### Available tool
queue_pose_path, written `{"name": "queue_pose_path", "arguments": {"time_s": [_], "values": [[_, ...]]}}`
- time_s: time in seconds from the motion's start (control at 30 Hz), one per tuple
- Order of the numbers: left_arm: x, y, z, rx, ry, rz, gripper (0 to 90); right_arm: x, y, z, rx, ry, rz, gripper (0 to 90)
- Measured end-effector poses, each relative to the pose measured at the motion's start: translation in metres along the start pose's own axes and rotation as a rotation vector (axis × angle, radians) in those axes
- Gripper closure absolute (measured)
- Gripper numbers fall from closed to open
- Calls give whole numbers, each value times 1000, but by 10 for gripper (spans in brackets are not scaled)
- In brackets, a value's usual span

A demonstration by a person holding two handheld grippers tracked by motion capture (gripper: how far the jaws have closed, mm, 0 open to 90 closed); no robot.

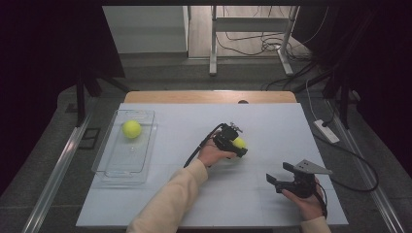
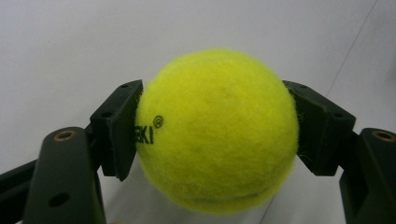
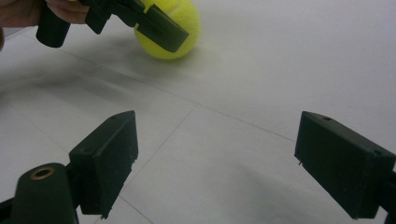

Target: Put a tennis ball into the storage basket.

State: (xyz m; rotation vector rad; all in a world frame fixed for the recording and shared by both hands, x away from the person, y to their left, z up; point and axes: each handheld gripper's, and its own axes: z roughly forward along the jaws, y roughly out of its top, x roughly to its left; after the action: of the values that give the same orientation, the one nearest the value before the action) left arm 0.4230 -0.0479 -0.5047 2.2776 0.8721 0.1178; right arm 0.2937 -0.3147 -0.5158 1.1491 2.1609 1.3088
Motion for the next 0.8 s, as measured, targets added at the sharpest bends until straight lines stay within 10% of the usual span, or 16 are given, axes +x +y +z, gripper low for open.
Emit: {"name": "queue_pose_path", "arguments": {"time_s": [0.8], "values": [[-1, 0, -31, -83, -11, 5, 270, 1, 1, -1, -4, -6, -1, 134]]}}
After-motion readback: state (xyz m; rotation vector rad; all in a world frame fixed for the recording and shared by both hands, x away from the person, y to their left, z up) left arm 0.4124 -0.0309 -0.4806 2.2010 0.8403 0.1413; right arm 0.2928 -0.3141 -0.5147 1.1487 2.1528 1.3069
